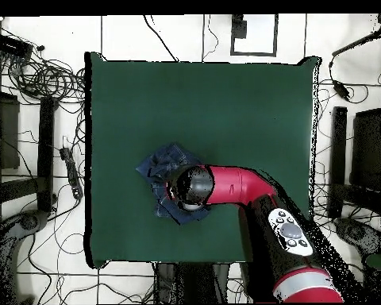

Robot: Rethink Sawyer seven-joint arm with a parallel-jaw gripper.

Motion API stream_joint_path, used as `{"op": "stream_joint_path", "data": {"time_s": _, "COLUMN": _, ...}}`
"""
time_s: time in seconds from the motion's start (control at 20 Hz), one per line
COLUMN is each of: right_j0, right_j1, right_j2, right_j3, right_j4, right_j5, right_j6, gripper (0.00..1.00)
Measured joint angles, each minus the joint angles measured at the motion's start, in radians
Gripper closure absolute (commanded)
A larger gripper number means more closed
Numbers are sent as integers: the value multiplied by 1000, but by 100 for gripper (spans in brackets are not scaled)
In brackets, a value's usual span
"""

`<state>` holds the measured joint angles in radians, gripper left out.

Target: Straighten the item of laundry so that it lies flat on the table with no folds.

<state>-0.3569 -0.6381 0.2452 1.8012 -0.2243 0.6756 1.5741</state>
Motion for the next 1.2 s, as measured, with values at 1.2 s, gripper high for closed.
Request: {"op": "stream_joint_path", "data": {"time_s": 1.2, "right_j0": -4, "right_j1": -85, "right_j2": 0, "right_j3": -20, "right_j4": 0, "right_j5": 0, "right_j6": 0, "gripper": 0}}
